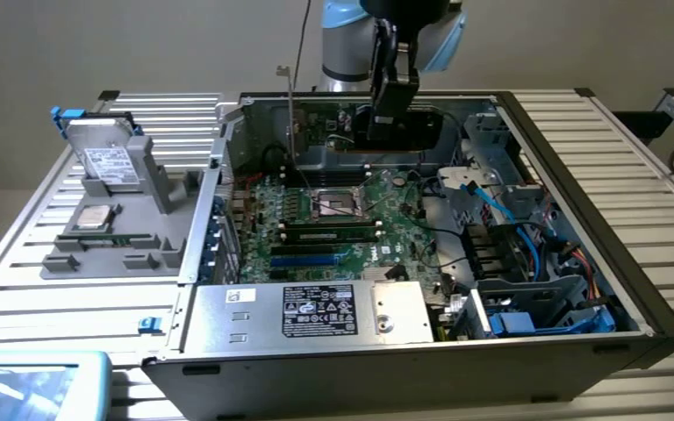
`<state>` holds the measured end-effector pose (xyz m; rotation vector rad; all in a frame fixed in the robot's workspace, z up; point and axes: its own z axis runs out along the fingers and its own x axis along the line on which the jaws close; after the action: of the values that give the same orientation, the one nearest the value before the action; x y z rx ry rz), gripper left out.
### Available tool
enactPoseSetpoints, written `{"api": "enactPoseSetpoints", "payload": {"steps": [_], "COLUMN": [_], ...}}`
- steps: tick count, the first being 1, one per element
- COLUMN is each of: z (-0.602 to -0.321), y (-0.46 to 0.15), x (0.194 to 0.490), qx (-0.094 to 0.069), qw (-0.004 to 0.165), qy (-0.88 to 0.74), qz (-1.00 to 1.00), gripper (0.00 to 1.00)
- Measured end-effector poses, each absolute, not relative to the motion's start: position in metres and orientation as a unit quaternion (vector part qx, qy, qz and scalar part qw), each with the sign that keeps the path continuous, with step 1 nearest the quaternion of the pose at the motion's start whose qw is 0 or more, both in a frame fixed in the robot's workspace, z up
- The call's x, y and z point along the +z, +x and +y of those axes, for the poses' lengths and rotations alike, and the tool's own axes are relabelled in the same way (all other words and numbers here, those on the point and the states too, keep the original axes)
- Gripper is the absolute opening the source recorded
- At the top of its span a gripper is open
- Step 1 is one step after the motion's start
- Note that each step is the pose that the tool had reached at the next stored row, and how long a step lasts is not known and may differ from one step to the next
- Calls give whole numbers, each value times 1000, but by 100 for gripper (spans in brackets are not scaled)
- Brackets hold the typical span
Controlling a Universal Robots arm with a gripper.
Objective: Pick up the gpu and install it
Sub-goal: 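Insert the gpu into the slot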
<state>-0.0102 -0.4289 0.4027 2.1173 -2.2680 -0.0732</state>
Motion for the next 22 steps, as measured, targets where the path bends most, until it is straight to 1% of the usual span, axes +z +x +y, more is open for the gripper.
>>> {"api": "enactPoseSetpoints", "payload": {"steps": [10,22], "z": [-429,-429], "y": [-31,-37], "x": [392,386], "qx": [-23,-19], "qw": [19,23], "qy": [692,709], "qz": [-721,-705], "gripper": [29,29]}}
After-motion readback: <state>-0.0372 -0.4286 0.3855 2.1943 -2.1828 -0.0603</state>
